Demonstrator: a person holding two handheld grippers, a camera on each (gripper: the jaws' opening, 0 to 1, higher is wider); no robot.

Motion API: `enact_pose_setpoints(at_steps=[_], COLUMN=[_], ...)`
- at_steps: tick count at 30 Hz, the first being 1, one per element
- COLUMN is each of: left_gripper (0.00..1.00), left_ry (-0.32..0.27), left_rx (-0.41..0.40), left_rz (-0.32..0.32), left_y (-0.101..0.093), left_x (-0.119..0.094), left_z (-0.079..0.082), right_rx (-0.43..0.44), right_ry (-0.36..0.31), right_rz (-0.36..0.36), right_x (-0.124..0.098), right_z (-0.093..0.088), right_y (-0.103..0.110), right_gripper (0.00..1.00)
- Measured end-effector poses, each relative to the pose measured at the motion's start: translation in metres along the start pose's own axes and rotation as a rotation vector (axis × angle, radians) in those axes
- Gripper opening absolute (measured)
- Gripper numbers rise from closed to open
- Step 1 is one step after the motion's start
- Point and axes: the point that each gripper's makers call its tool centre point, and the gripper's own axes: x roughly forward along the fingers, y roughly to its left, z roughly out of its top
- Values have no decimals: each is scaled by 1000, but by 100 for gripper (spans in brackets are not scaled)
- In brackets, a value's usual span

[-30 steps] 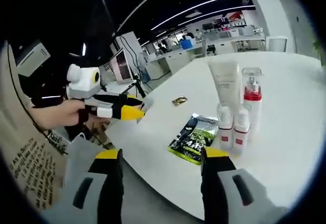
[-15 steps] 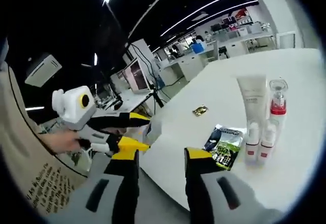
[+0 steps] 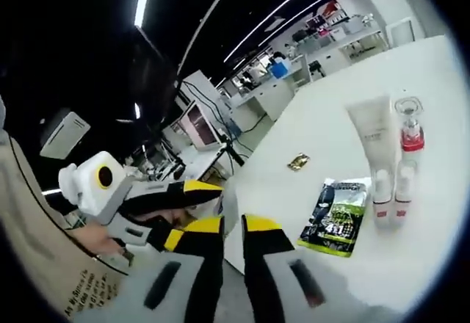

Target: Arrange the skincare products in the storage area until every visible bottle or jar stands upright without overlapping.

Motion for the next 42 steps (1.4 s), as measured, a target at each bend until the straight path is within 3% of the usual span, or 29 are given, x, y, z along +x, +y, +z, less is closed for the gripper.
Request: enact_pose_setpoints(at_steps=[7,11,14,17,21,24,27,32,36,42], left_gripper=[38,41,45,45,43,34,27,15,4,0], left_ry=[7,5,-23,-60,-78,-82,-107,-78,-93,-88], left_rx=[23,-8,-120,-274,-402,-377,-449,-433,-454,-526], left_rz=[-8,-53,-130,-170,-224,-241,-300,-359,-375,-367], left_y=[1,-1,-4,5,16,23,23,17,14,14], left_x=[1,2,1,-2,-7,-8,-9,-9,-10,-12], left_z=[-1,-1,1,2,1,0,6,4,7,3], right_rx=[8,7,-1,-22,-44,-58,-63,-74,-78,-89], right_ry=[-15,-17,-25,-28,-23,-17,-16,-8,-3,5], right_rz=[11,10,20,37,67,83,94,108,103,81], right_x=[2,3,1,-3,-6,-6,-6,-5,-5,-3], right_z=[1,5,13,21,27,28,28,28,25,23], right_y=[2,-1,-2,-1,2,6,9,14,14,12], right_gripper=[1,1,1,1,1,1,1,1,1,1])
